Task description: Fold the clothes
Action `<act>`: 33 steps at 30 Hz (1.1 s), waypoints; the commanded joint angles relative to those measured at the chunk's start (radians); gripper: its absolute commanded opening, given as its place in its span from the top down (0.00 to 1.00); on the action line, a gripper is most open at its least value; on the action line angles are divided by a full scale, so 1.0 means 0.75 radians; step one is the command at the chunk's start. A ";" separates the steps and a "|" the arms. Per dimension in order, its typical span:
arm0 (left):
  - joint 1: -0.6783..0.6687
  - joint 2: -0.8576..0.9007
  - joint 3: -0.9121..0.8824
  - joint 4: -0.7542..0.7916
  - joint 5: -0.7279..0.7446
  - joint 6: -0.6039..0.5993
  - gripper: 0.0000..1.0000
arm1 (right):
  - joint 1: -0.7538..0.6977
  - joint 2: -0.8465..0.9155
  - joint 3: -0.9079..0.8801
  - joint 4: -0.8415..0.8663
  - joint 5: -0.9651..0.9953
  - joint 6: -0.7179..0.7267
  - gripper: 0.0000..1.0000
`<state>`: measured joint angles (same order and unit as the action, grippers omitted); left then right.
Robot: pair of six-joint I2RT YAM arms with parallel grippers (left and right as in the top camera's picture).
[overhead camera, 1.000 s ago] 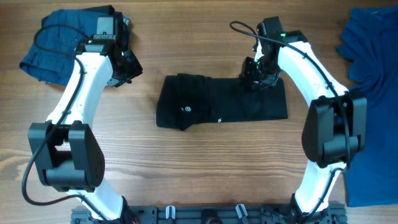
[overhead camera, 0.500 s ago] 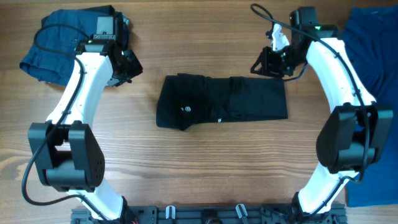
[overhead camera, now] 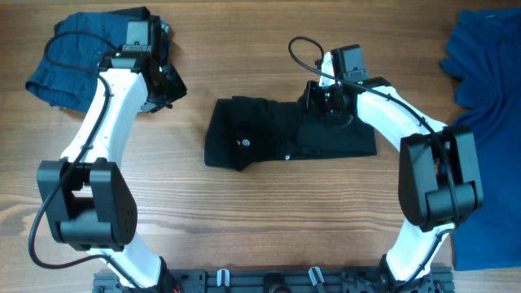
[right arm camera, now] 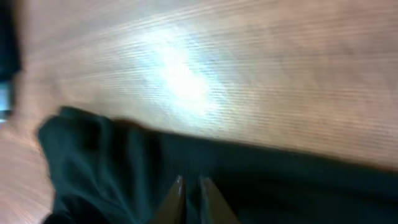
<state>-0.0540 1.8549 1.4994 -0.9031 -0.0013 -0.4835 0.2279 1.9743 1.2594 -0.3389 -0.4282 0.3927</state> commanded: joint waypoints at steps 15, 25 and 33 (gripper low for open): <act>-0.001 0.001 0.011 0.002 0.011 0.007 0.55 | -0.059 -0.241 -0.069 -0.537 -0.163 -0.153 0.96; -0.001 0.001 0.011 0.002 0.011 0.008 0.55 | -0.059 -0.240 -0.304 -0.299 -0.159 0.000 0.96; -0.001 0.001 0.011 0.001 0.011 0.008 0.56 | -0.087 -0.242 -0.272 -0.064 -0.243 0.051 0.96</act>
<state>-0.0540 1.8549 1.4994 -0.9039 -0.0013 -0.4835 0.1722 1.7897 1.0336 -0.4129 -0.5907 0.3981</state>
